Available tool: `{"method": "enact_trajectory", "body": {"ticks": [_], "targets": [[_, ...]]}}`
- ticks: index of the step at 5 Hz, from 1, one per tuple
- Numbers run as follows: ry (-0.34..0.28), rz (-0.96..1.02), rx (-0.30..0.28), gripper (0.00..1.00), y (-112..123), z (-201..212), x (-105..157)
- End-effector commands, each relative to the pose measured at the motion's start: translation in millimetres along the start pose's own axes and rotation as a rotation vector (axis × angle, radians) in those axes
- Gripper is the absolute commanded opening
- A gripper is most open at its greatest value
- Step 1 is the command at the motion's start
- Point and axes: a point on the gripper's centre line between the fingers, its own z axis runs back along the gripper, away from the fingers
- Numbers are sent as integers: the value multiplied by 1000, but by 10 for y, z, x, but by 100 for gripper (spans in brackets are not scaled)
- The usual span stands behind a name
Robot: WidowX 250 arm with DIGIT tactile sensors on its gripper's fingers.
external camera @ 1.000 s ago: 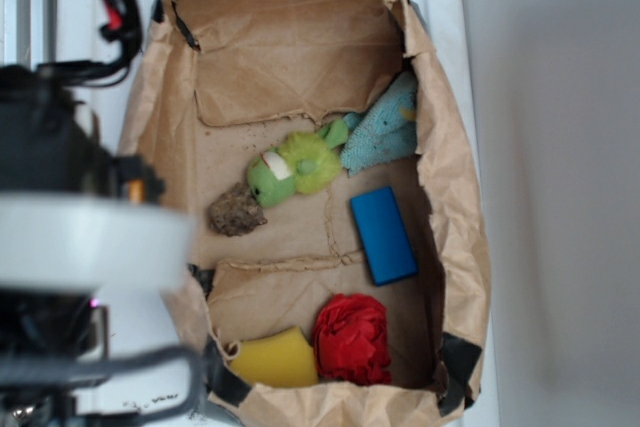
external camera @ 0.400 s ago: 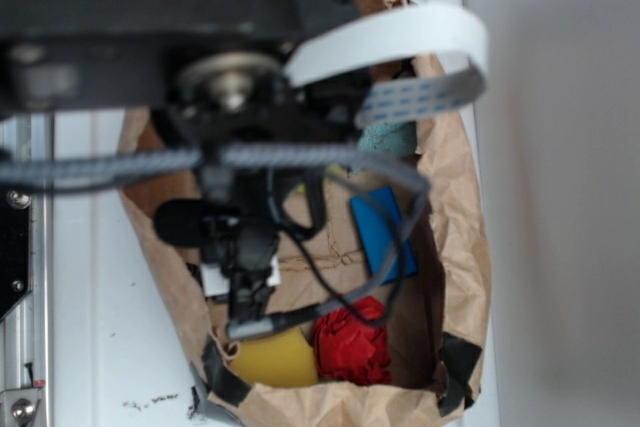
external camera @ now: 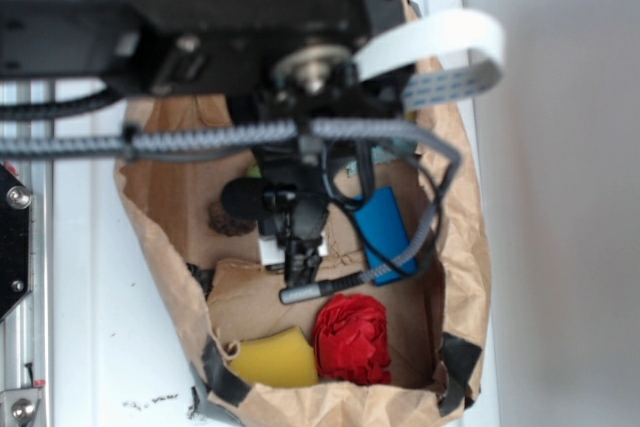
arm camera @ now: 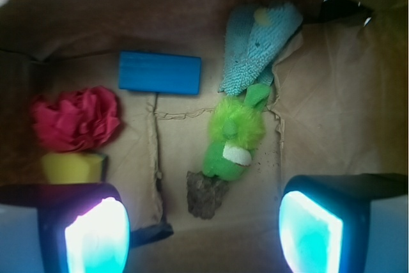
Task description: Grab the green animal.
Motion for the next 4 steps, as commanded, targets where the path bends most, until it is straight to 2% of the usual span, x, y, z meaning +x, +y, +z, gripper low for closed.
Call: {"method": "enact_trajectory", "body": {"ticks": [1, 3, 4], "targets": [[-49, 1, 9, 100, 12, 95, 74], [-49, 1, 9, 100, 12, 95, 74], [-41, 30, 32, 100, 91, -146, 129]]}}
